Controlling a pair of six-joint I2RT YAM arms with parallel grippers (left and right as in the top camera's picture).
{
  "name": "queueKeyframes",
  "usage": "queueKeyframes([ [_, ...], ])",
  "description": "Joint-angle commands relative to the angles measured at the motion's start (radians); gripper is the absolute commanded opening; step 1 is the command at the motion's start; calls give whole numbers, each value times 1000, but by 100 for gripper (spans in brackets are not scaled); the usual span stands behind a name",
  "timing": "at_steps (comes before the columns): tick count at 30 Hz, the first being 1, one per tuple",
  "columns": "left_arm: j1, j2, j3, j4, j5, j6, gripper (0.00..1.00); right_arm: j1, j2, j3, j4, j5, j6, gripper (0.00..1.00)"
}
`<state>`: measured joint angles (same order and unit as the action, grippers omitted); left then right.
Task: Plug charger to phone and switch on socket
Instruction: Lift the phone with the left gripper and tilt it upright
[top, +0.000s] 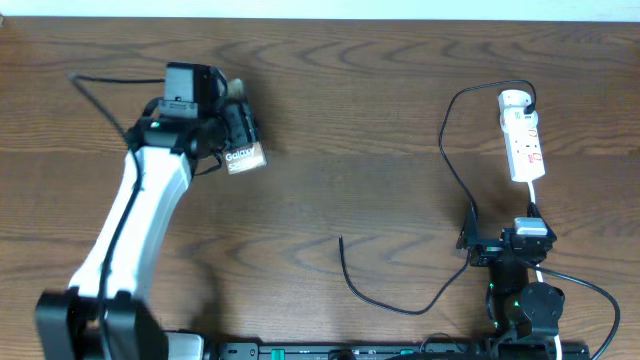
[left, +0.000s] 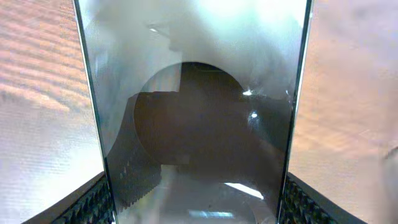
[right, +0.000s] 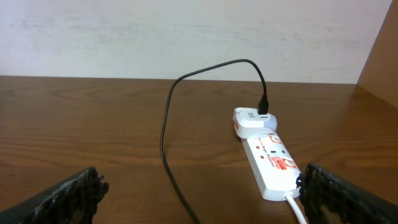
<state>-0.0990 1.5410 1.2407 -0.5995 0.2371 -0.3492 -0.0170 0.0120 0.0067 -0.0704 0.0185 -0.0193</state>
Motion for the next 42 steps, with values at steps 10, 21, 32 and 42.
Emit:
queueKeyframes([
  [10,59,-116,31,-24,462,-821,8,8,-5,-1,-5,-2,-12,99],
  [21,173,-116,31,-62,847,-1260,7,8,-5,-1,-5,-2,-12,99],
  [32,194,-117,31,-66,911,-1337,7,8,-5,-1,-5,-2,-12,99],
  [42,194,-117,31,-66,895,-1326,7,8,-5,-1,-5,-2,-12,99],
])
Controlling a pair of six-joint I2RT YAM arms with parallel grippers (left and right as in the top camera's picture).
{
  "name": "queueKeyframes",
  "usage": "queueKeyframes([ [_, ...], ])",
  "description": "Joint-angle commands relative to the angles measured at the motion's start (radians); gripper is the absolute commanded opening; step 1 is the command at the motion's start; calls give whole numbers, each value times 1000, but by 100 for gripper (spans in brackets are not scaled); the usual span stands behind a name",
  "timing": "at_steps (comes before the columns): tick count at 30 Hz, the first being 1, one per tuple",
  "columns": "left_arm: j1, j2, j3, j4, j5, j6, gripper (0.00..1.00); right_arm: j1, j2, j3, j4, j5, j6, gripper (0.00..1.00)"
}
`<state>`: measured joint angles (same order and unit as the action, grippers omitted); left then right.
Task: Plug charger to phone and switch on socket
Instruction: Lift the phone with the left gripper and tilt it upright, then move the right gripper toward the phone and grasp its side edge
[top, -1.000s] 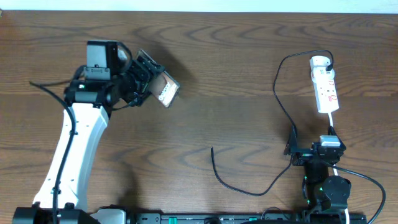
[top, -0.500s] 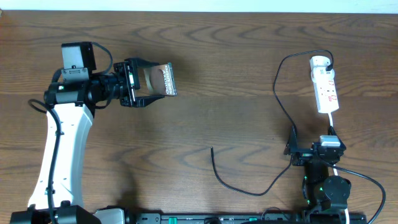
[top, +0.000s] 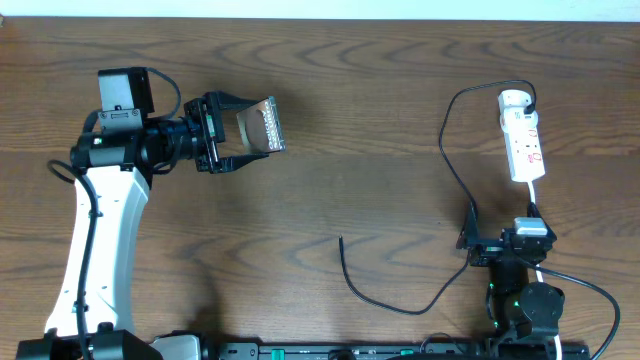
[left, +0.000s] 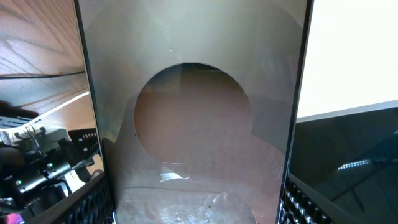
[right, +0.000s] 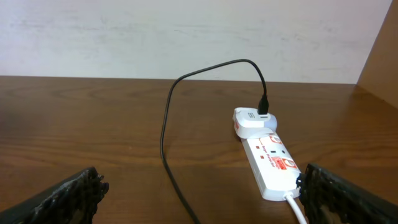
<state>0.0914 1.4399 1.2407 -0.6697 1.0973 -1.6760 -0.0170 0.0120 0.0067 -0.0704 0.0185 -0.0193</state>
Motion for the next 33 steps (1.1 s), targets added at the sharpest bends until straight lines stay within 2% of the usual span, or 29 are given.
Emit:
queueKeyframes([
  [1,4,-16,31,5,23,17,7,8,-5,-1,-5,-2,-12,99],
  [4,4,-16,31,5,-55,128,7,8,-5,-1,-5,-2,-12,99],
  [9,3,-16,31,-13,-245,446,7,8,-5,-1,-5,-2,-12,99],
  [15,3,-16,31,-119,-577,765,8,8,-5,-1,-5,-2,-12,99],
  [19,3,-15,21,-204,-815,808,7,8,-5,-1,-5,-2,-12,99],
  [22,3,-15,4,-233,-925,808,7,8,-5,-1,-5,-2,-12,99],
  [33,3,-15,-18,-236,-957,808,7,8,-5,-1,-4,-8,-11,99],
])
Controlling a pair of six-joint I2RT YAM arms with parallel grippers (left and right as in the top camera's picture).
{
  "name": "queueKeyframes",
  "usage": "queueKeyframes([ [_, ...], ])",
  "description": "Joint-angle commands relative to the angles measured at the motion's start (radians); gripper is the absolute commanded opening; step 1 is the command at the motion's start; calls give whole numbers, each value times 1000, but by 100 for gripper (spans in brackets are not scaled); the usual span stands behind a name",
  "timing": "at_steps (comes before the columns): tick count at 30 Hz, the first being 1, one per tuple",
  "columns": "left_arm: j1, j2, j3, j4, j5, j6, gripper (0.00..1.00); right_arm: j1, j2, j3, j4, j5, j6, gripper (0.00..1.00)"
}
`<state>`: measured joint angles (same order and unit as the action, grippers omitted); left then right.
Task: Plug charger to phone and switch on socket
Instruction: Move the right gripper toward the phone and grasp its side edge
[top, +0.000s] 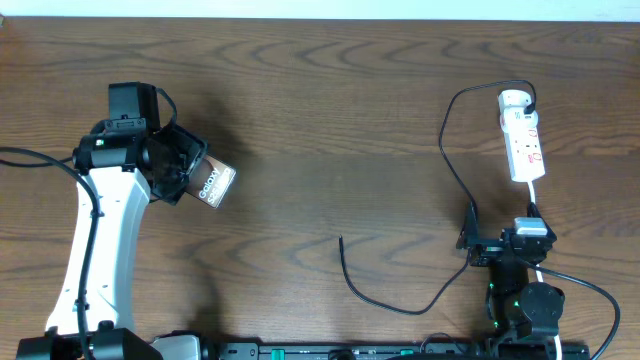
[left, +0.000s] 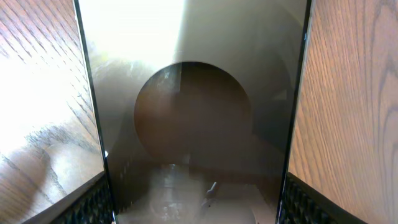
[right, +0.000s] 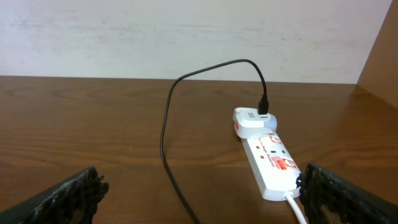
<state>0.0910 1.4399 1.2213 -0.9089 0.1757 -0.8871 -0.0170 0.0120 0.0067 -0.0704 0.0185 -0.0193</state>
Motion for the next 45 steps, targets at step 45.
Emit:
queueKeyframes([
  [45,-34,-15,2,-104,78,-536,7,369,1924,1205,439,-1304,986,93],
])
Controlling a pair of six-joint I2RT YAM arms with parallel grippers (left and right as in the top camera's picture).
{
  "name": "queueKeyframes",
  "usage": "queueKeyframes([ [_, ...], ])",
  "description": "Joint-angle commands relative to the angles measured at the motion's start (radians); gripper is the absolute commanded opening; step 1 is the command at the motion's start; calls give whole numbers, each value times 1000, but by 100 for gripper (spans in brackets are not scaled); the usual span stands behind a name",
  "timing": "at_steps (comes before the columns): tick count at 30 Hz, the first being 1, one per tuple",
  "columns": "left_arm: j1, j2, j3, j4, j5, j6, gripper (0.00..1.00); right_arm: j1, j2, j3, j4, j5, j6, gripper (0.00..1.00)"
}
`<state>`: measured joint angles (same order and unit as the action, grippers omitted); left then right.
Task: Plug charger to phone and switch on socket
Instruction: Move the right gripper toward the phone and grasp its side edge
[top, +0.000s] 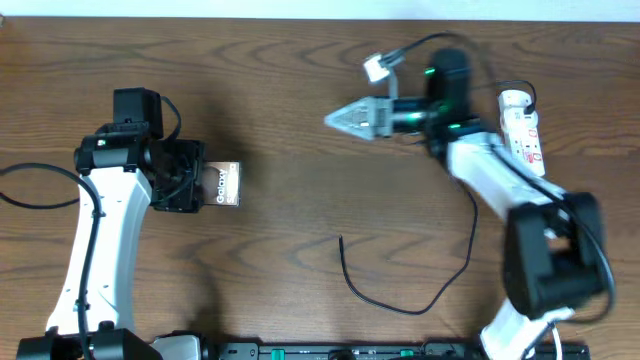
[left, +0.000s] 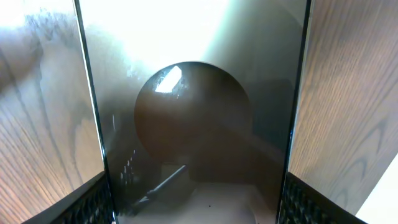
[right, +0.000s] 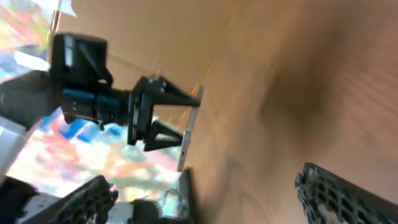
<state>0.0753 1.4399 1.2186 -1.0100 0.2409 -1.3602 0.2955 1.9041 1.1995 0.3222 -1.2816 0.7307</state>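
Note:
My left gripper (top: 200, 186) is shut on the phone (top: 222, 185), a slim handset with a Galaxy label, at the left of the table. Its glossy screen (left: 194, 106) fills the left wrist view between the fingers (left: 93, 205). My right gripper (top: 340, 119) hangs open and empty over the back middle, pointing left at the phone (right: 188, 132). The black charger cable (top: 400, 305) lies with its free end (top: 341, 240) at the front middle. Its white adapter (top: 513, 100) sits in the power strip (top: 525, 145) at the back right.
The cable loops from the adapter down the right side past my right arm (top: 490, 170). The dark wooden table (top: 300, 60) carries nothing else. In the right wrist view the left arm (right: 81, 93) shows beyond the phone.
My right arm was parked at the front right edge and now reaches over the back middle, gripper open and facing the phone. The left gripper has turned the phone slightly, still at the left.
My left gripper held the phone at the back left. Then it held it higher, screen turned to the right, then lower at the left, where it stays. The right arm stayed parked at the front right through those moments and now stretches toward the phone. The cable has not moved.

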Motion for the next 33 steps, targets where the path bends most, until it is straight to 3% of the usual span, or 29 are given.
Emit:
queueKeyframes([
  [1,-26,-15,4,-3,12,-79,7,77,45,12,76,11,263,91],
  [7,-56,-15,4,-2,-22,-172,7,177,61,12,139,106,337,89],
  [33,-103,-15,4,2,-72,-172,7,395,61,12,145,245,344,81],
])
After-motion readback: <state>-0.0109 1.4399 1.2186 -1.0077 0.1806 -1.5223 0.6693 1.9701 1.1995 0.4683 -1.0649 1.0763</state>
